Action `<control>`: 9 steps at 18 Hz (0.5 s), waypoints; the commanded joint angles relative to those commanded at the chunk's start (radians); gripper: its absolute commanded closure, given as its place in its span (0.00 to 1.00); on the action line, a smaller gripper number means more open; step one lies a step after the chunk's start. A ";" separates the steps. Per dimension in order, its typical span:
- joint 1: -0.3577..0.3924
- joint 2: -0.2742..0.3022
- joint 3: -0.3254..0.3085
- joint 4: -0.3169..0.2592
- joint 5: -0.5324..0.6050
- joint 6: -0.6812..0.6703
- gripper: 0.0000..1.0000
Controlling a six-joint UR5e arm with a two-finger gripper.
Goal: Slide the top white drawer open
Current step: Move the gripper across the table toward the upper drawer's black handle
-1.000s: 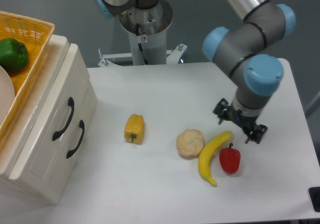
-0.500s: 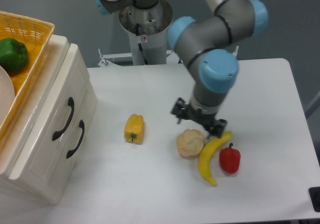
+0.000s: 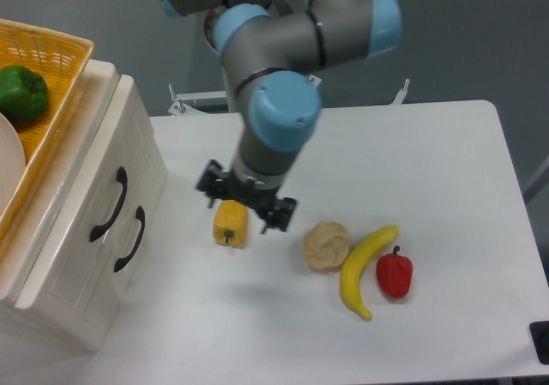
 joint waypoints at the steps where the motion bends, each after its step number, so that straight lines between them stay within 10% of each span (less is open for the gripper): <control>1: -0.008 0.000 -0.002 0.002 -0.014 -0.035 0.00; 9: -0.068 0.000 -0.015 0.002 -0.063 -0.149 0.00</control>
